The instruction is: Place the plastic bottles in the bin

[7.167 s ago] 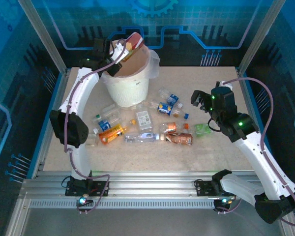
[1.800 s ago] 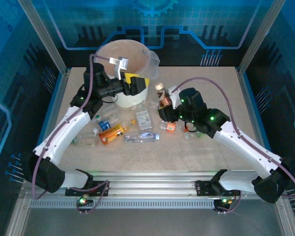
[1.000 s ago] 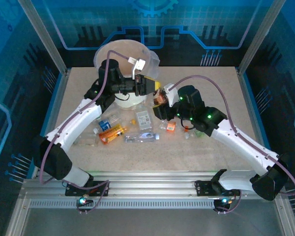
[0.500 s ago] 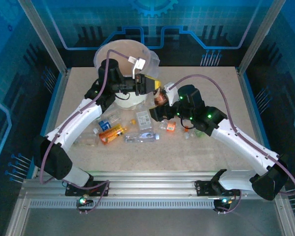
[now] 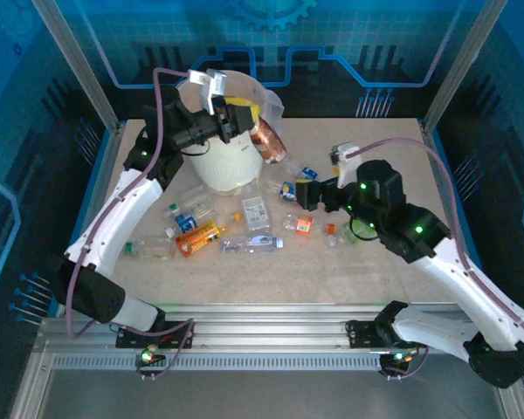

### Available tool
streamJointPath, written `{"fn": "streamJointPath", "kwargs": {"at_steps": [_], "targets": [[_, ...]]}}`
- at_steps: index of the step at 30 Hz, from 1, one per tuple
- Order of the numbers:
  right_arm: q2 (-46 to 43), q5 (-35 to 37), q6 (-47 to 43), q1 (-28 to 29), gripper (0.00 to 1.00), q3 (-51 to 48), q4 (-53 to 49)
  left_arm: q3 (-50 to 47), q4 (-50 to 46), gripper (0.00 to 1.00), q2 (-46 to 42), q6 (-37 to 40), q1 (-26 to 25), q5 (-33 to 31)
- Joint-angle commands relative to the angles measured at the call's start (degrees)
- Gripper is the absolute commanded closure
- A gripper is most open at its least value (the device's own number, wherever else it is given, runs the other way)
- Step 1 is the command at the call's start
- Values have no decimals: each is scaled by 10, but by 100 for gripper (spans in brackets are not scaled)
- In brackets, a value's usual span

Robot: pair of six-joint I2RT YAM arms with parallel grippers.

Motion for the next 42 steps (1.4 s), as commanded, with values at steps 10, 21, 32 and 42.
{"fn": "streamJointPath", "kwargs": {"at_steps": [10, 21, 32, 42], "targets": [[-41, 70, 200, -173, 0, -42, -173, 93, 56, 98, 45, 133, 61, -206], [-50, 18, 261, -295, 0, -134, -209, 219, -5, 96, 192, 170, 98, -231], [-35, 16, 311, -323, 0, -223, -206, 216, -43, 95, 256, 169, 111, -225], [-21, 1, 341, -331, 0, -275, -135, 192, -52, 93, 294, 162, 112, -207]]}}
